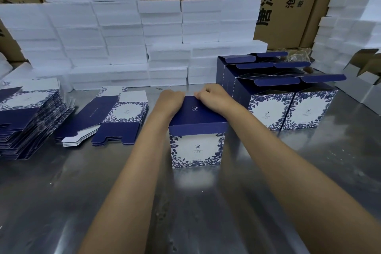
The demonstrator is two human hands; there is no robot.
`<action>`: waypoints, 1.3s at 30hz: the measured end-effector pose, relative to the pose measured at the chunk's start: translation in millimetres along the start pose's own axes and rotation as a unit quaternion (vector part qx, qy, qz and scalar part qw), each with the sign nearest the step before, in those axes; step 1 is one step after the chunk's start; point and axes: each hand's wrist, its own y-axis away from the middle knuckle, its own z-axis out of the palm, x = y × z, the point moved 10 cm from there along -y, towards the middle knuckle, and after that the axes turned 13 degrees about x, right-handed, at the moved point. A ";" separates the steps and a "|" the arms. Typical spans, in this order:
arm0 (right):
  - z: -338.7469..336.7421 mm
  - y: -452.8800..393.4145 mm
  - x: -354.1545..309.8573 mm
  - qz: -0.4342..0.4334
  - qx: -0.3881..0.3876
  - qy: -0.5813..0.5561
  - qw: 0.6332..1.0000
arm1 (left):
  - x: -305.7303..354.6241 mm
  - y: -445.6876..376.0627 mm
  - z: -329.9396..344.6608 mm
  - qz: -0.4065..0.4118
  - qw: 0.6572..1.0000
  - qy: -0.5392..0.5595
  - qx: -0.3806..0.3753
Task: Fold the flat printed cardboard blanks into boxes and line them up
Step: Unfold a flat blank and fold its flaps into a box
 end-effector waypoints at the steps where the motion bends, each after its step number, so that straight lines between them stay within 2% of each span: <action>1: 0.6 0.5 -1.0 -0.004 -0.004 0.016 1.000 | -0.3 0.3 0.4 -0.003 1.000 0.001 0.000; 15: -12.5 1.6 1.4 -0.007 0.049 0.090 0.995 | 0.2 4.1 -5.6 0.037 0.997 -0.057 0.029; 19: -16.8 4.0 4.3 -0.004 0.057 0.092 0.994 | -9.8 6.2 -0.6 0.000 1.000 0.002 -0.009; 23: -16.5 7.2 2.6 -0.005 0.049 0.111 0.993 | -33.3 27.8 -2.1 -0.094 0.989 0.081 -0.084; 26: -18.2 11.4 2.2 -0.007 0.057 0.130 0.990 | -44.4 37.4 -0.6 -0.110 0.982 0.113 -0.103; 28: -25.1 14.3 -7.4 -0.047 0.092 0.172 0.980 | -42.6 36.7 -2.1 -0.101 0.983 0.129 -0.087; 31: -37.0 30.6 -51.3 -0.223 0.176 0.241 0.928 | -32.8 27.3 -6.2 -0.057 0.994 0.078 -0.053; 33: -31.9 45.7 -66.0 -0.299 0.166 0.244 0.907 | -25.1 23.0 -8.0 -0.036 0.997 0.044 -0.045; 36: -21.8 60.4 -54.6 -0.297 0.114 0.206 0.925 | -18.9 15.2 -6.7 -0.024 0.999 0.006 -0.046; 39: -28.1 68.9 -32.2 -0.252 0.106 0.133 0.953 | -12.3 5.3 -6.6 -0.003 0.999 -0.014 -0.037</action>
